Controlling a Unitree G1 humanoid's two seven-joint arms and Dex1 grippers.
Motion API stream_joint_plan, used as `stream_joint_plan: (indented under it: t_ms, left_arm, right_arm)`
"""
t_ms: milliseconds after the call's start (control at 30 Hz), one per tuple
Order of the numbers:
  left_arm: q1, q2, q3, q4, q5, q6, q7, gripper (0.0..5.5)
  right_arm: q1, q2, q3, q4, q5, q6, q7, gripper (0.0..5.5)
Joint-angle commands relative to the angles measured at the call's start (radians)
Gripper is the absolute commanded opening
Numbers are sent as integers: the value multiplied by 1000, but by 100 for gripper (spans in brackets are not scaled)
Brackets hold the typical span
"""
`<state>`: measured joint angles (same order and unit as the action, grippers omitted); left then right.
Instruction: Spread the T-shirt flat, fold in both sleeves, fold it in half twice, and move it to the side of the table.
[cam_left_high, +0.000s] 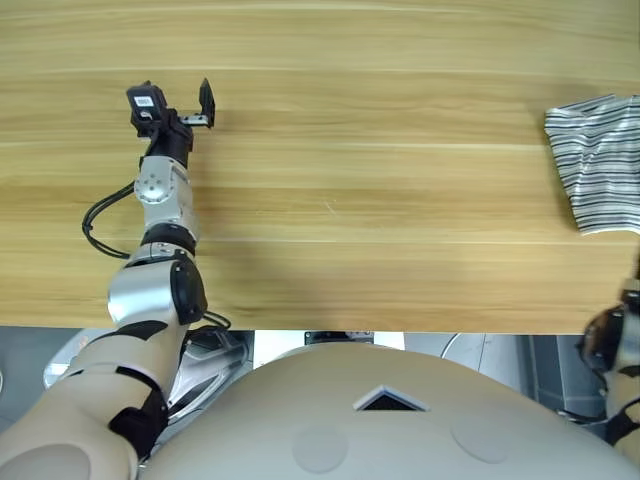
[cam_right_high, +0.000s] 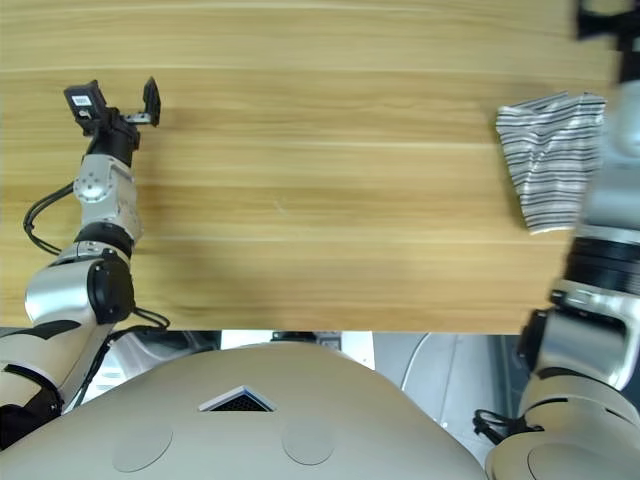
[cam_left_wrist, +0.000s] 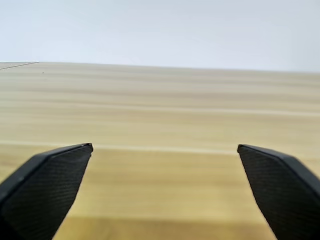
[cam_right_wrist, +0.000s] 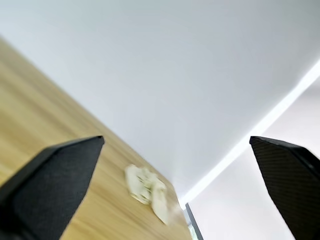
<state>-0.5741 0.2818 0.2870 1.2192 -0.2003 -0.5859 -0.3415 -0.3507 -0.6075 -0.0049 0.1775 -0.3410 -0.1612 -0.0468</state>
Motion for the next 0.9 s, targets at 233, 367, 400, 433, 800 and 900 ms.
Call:
stream_joint_plan:
  t_ms: [233, 367, 400, 433, 800, 900]
  left_arm:
    - [-15, -7, -81, 87, 165, -28, 239, 539]
    - [-29, -21, -23, 94, 111, -21, 181, 539]
    - [-29, -22, -9, 92, 97, -25, 155, 539]
    - [-26, -22, 0, 91, 91, -30, 141, 539]
    - [-20, -40, 82, 87, -2, -4, -66, 434]
    - [-25, -42, 84, 90, -3, 20, -89, 384]
  right_arm:
    - [-269, 358, 242, 956, -170, -165, -235, 540]
    - [-299, 435, -164, 1048, 360, -259, 242, 540]
    - [-306, 440, -233, 1054, 457, -244, 367, 540]
    - [-312, 441, -278, 1058, 519, -224, 456, 540]
    - [-333, 425, -451, 1099, 721, -48, 734, 410]
    - [-316, 420, -436, 1102, 689, -68, 664, 355]
